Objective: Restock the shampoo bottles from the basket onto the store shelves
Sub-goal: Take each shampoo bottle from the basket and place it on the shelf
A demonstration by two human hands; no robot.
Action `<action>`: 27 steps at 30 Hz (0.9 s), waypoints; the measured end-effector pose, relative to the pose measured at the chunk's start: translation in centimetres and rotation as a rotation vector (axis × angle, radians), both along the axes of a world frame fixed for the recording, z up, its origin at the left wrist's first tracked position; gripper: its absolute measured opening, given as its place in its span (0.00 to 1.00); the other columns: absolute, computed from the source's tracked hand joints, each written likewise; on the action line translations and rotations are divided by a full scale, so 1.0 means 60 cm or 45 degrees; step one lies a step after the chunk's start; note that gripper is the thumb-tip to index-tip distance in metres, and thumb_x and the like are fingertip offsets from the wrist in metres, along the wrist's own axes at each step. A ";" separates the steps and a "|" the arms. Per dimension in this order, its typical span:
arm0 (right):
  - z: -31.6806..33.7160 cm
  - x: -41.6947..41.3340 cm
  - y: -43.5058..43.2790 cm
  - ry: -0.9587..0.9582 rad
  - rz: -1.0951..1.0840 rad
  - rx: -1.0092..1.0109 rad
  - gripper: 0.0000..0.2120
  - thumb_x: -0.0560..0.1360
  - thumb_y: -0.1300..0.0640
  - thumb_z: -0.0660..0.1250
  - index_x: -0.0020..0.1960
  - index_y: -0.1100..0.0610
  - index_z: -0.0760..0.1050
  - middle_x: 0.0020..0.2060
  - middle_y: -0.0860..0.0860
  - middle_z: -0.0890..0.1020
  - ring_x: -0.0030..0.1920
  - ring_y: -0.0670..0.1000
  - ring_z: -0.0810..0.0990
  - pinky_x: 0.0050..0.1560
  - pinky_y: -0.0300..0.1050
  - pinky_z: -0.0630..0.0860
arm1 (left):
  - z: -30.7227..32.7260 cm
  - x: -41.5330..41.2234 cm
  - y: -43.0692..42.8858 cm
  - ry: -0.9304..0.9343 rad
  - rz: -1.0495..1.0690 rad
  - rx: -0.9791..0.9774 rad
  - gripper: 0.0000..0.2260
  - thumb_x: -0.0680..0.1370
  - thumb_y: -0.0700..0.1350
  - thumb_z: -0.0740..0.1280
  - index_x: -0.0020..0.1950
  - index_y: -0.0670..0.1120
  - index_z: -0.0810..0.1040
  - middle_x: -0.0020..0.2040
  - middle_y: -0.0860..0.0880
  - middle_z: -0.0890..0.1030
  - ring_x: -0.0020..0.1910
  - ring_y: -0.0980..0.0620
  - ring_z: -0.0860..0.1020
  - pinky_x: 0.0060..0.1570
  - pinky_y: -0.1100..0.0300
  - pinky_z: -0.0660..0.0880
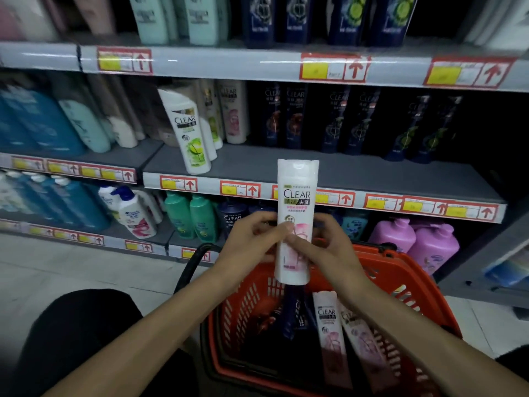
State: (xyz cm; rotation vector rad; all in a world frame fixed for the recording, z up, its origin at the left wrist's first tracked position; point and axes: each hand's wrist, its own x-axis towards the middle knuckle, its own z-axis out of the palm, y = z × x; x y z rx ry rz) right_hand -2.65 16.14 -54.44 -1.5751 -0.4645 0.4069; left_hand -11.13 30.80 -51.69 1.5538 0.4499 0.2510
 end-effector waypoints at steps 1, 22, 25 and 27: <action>0.006 0.001 0.009 -0.052 0.001 -0.007 0.22 0.71 0.53 0.79 0.62 0.50 0.76 0.53 0.46 0.85 0.54 0.47 0.83 0.51 0.43 0.81 | 0.004 0.004 0.002 -0.015 0.026 0.007 0.11 0.79 0.46 0.74 0.61 0.47 0.83 0.49 0.44 0.86 0.49 0.51 0.87 0.48 0.51 0.85; 0.041 0.136 0.247 -0.381 0.046 0.022 0.21 0.72 0.61 0.79 0.63 0.55 0.79 0.50 0.45 0.87 0.49 0.42 0.85 0.48 0.38 0.81 | 0.039 0.141 0.203 -0.309 0.292 0.097 0.14 0.79 0.46 0.74 0.64 0.48 0.82 0.56 0.49 0.87 0.57 0.47 0.85 0.59 0.39 0.81; 0.036 0.165 0.294 -0.349 -0.012 0.080 0.22 0.71 0.61 0.80 0.63 0.55 0.79 0.51 0.45 0.87 0.52 0.43 0.85 0.54 0.44 0.82 | 0.040 0.167 0.225 -0.327 0.385 0.116 0.14 0.79 0.47 0.74 0.64 0.48 0.82 0.55 0.50 0.87 0.54 0.52 0.86 0.57 0.45 0.83; 0.027 0.182 0.324 -0.306 -0.026 0.122 0.23 0.72 0.63 0.78 0.64 0.55 0.79 0.52 0.46 0.87 0.53 0.45 0.86 0.56 0.49 0.83 | 0.027 0.180 0.234 -0.302 0.415 0.148 0.12 0.81 0.48 0.71 0.65 0.52 0.82 0.52 0.53 0.87 0.52 0.56 0.85 0.57 0.50 0.83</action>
